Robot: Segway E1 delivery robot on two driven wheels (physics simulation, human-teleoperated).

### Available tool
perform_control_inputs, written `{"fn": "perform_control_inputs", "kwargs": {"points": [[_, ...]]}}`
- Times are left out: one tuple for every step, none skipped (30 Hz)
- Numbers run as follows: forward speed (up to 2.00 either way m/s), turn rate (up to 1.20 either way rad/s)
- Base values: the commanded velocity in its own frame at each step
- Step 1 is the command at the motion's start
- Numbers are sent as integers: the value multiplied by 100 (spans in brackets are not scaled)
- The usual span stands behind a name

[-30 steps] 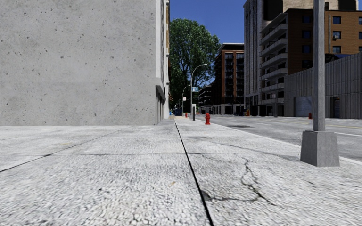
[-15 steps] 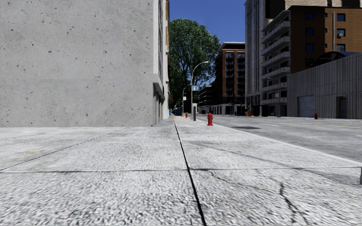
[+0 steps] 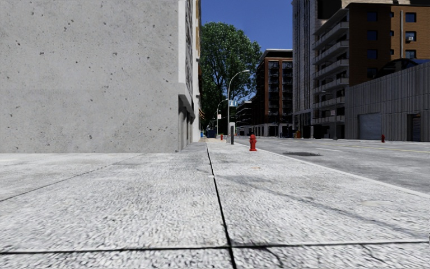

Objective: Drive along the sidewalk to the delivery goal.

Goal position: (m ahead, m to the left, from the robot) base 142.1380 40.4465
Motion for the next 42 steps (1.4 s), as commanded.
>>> {"fn": "perform_control_inputs", "kwargs": {"points": [[200, 0], [200, 0], [200, 0], [200, 0], [200, 0], [200, 0], [200, 0], [200, 0], [200, 0], [200, 0], [200, 0], [200, 0], [200, 0], [200, 0], [200, 0], [200, 0], [200, 0], [200, 0], [200, 0], [200, 0], [200, 0], [200, 0], [200, 0], [200, 0], [200, 0], [200, 0], [200, 0], [200, 0], [200, 0], [200, 0], [200, 0], [200, 0], [200, 0], [200, 0], [200, 0], [200, 0], [200, 0], [200, 0], [200, 0], [200, 0], [200, 0], [200, 0]]}}
